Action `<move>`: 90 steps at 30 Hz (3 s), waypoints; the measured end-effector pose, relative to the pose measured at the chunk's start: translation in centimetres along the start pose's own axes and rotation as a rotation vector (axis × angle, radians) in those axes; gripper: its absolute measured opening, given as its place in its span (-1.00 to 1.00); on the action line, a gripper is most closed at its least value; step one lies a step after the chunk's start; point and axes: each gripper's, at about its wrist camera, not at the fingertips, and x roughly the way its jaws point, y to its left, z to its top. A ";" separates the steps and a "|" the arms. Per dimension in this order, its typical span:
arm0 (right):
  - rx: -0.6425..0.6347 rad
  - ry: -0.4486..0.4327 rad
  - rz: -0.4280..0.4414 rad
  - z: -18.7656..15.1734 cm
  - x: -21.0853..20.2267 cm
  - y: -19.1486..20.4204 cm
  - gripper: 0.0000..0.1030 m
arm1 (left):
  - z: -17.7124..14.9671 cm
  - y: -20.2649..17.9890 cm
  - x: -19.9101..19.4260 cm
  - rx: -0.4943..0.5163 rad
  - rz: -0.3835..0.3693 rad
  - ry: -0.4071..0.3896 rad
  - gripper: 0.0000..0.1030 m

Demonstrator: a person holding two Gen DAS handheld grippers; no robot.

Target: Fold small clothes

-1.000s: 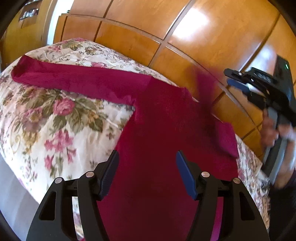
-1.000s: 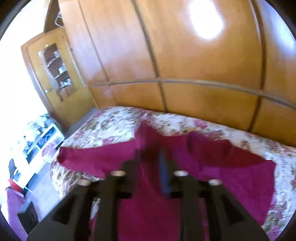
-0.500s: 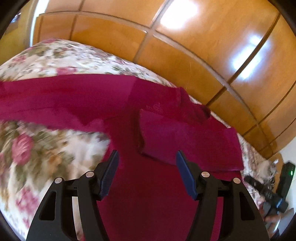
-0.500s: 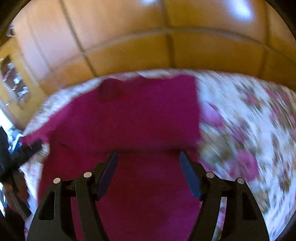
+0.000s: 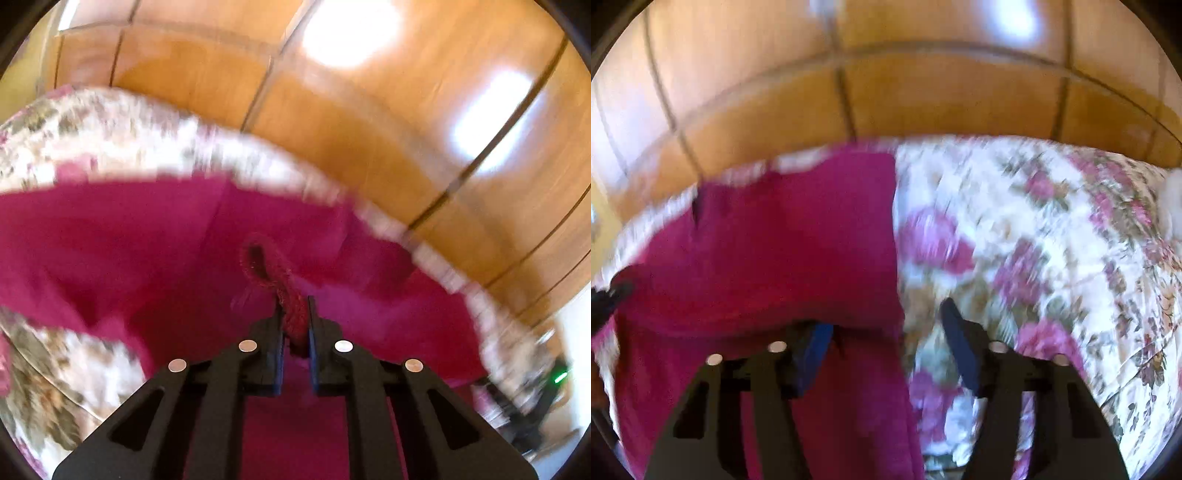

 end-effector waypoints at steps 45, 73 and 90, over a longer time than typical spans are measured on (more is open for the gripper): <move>-0.368 0.020 -0.037 -0.4 3.5 14.4 0.95 | -6.0 8.2 -7.4 -0.025 0.378 -0.020 0.10; -0.457 0.112 -0.029 -5.4 6.7 18.1 0.97 | -1.2 33.2 -18.1 -0.685 0.548 -0.215 -0.08; -0.460 0.100 -0.038 -5.5 6.9 18.2 0.97 | 3.7 25.3 -17.2 -0.364 0.560 -0.268 -0.90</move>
